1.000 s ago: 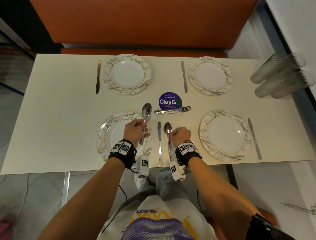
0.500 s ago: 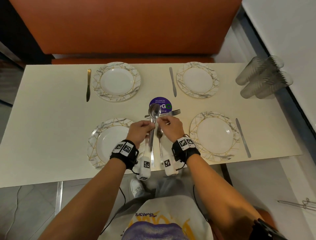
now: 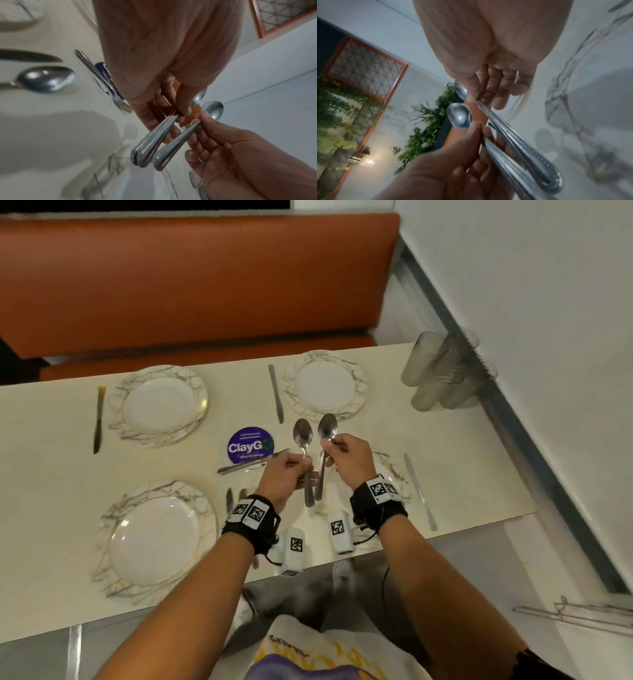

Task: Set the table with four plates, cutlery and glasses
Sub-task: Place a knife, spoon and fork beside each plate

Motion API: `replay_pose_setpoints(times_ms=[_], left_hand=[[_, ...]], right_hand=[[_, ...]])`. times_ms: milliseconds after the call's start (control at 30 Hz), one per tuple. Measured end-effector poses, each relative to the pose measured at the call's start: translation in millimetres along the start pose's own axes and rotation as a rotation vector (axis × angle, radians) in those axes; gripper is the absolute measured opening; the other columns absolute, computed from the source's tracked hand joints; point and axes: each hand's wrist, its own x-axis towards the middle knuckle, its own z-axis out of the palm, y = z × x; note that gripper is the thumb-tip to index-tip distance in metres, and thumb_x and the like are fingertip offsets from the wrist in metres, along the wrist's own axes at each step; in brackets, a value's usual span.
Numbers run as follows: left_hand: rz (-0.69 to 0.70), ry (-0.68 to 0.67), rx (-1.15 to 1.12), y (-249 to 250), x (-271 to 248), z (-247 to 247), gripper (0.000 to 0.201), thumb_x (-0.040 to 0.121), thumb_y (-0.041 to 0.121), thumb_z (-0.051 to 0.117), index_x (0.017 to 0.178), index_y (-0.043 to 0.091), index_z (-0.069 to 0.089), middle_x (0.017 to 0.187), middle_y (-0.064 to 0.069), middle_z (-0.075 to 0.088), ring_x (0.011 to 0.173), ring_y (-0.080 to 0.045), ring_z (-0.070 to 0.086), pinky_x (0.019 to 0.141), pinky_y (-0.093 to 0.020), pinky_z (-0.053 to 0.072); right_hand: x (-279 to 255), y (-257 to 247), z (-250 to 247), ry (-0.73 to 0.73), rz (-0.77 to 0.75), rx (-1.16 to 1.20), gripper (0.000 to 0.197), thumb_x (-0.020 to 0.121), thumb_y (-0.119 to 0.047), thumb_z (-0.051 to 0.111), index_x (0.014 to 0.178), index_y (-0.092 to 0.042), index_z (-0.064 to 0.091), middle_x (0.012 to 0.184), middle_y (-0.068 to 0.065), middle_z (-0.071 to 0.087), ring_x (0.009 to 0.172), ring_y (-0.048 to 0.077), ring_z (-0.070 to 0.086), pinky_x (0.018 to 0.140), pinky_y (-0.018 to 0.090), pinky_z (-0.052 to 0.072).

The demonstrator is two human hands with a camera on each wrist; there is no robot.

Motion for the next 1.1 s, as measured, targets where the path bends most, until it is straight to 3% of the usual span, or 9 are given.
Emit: replay_pose_setpoints(times_ms=[167, 300, 400, 467, 567, 700, 800, 933, 1100], left_hand=[[-0.045, 0.062, -0.065, -12, 19, 71, 0.003, 0.107, 0.002, 0.049, 0.109, 0.004, 0.049, 0.087, -0.016, 0.067, 0.065, -0.026, 0.073, 0.059, -0.033, 0.061], [-0.087, 0.120, -0.007, -27, 33, 110, 0.011, 0.106, -0.001, 0.041, 0.107, 0.007, 0.049, 0.077, -0.012, 0.062, 0.049, -0.016, 0.053, 0.044, -0.027, 0.042], [-0.119, 0.145, 0.001, -38, 41, 131, 0.011, 0.106, 0.003, 0.041, 0.106, 0.008, 0.052, 0.069, -0.005, 0.063, 0.050, -0.015, 0.046, 0.046, -0.028, 0.034], [-0.137, 0.153, -0.016, -41, 44, 142, 0.018, 0.106, 0.003, 0.037, 0.109, 0.005, 0.054, 0.067, -0.004, 0.065, 0.051, -0.017, 0.046, 0.047, -0.029, 0.033], [-0.160, 0.166, -0.023, -44, 47, 155, 0.024, 0.105, 0.002, 0.034, 0.109, 0.004, 0.058, 0.067, -0.003, 0.068, 0.052, -0.018, 0.047, 0.048, -0.030, 0.033], [-0.166, 0.174, -0.001, -48, 50, 162, 0.023, 0.106, 0.005, 0.036, 0.108, 0.006, 0.059, 0.071, -0.005, 0.070, 0.053, -0.020, 0.047, 0.050, -0.031, 0.031], [-0.166, 0.184, 0.009, -50, 52, 164, 0.023, 0.107, 0.006, 0.036, 0.109, 0.005, 0.059, 0.073, -0.006, 0.069, 0.052, -0.020, 0.047, 0.050, -0.029, 0.031], [-0.165, 0.195, -0.003, -50, 52, 168, 0.023, 0.107, 0.004, 0.034, 0.107, 0.005, 0.058, 0.074, -0.008, 0.066, 0.053, -0.019, 0.048, 0.047, -0.029, 0.034], [-0.152, 0.182, -0.019, -51, 53, 174, 0.024, 0.107, 0.002, 0.034, 0.102, 0.007, 0.058, 0.076, -0.009, 0.065, 0.053, -0.018, 0.050, 0.047, -0.029, 0.036]], right_hand=[[35, 35, -90, 0.060, 0.081, -0.024, 0.017, 0.091, -0.026, 0.071, 0.094, -0.009, 0.071, 0.069, 0.000, 0.070, 0.053, 0.005, 0.064, 0.059, 0.024, 0.049], [52, 79, -152, 0.071, 0.183, -0.141, 0.011, 0.089, -0.026, 0.072, 0.095, -0.017, 0.072, 0.085, 0.004, 0.075, 0.078, 0.022, 0.073, 0.076, 0.039, 0.060], [57, 109, -186, 0.046, 0.257, -0.225, 0.007, 0.088, -0.026, 0.072, 0.093, -0.022, 0.072, 0.086, 0.000, 0.073, 0.084, 0.023, 0.071, 0.082, 0.038, 0.059], [57, 122, -202, 0.009, 0.295, -0.306, 0.013, 0.089, -0.022, 0.068, 0.100, -0.018, 0.074, 0.088, -0.002, 0.072, 0.084, 0.021, 0.068, 0.078, 0.031, 0.055], [55, 137, -217, -0.017, 0.325, -0.427, 0.017, 0.092, -0.014, 0.063, 0.102, -0.015, 0.077, 0.092, 0.003, 0.072, 0.079, 0.019, 0.062, 0.071, 0.023, 0.047], [54, 151, -221, -0.029, 0.356, -0.494, 0.019, 0.092, -0.012, 0.063, 0.098, -0.011, 0.081, 0.096, 0.007, 0.077, 0.077, 0.020, 0.066, 0.069, 0.022, 0.052], [53, 158, -223, -0.023, 0.340, -0.518, 0.017, 0.091, -0.014, 0.066, 0.094, -0.010, 0.082, 0.093, 0.008, 0.078, 0.081, 0.023, 0.070, 0.071, 0.024, 0.056], [56, 162, -227, -0.003, 0.357, -0.541, 0.016, 0.087, -0.016, 0.071, 0.081, -0.004, 0.080, 0.082, 0.011, 0.077, 0.072, 0.021, 0.069, 0.068, 0.026, 0.058], [58, 164, -230, -0.030, 0.355, -0.568, 0.017, 0.086, -0.021, 0.077, 0.085, -0.005, 0.081, 0.083, 0.010, 0.077, 0.078, 0.024, 0.073, 0.073, 0.028, 0.060]])
